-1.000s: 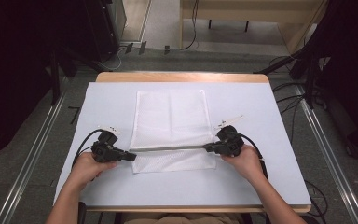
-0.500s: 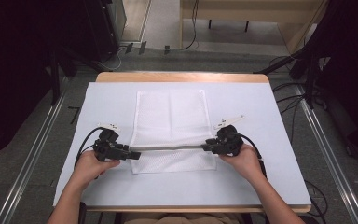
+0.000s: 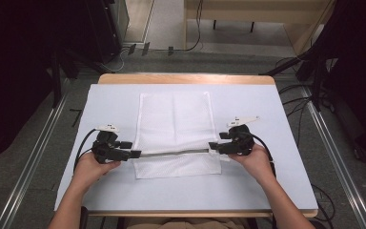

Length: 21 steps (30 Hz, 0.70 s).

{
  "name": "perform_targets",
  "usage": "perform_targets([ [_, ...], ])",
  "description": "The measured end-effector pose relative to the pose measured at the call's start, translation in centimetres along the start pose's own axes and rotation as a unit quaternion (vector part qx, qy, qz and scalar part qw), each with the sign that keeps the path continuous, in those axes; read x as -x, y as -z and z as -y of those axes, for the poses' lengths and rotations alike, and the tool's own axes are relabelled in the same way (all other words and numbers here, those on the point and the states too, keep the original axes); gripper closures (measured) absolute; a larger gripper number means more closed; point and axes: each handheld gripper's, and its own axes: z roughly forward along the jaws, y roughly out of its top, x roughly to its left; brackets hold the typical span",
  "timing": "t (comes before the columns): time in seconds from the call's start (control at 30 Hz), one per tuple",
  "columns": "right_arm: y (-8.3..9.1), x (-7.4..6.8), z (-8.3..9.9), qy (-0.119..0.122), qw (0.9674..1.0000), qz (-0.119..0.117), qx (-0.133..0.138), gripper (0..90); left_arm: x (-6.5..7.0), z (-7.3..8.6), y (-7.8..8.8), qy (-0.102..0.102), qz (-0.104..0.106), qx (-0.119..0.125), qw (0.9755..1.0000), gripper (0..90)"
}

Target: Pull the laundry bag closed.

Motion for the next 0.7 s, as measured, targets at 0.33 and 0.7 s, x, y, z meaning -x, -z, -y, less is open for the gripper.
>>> perform_targets([
  [0.33, 0.3, 0.9, 0.2, -0.002, 0.9994, 0.030, 0.017, 29.6, -0.7, 0.1, 0.5, 0.008, -0.040, 0.014, 0.9991, 30.4],
  [0.7, 1.1, 1.9, 0.9, 0.028, 0.9977, 0.053, 0.032, 22.4, -1.6, 0.3, 1.2, 0.016, -0.063, 0.032, 0.9974, 30.1],
])
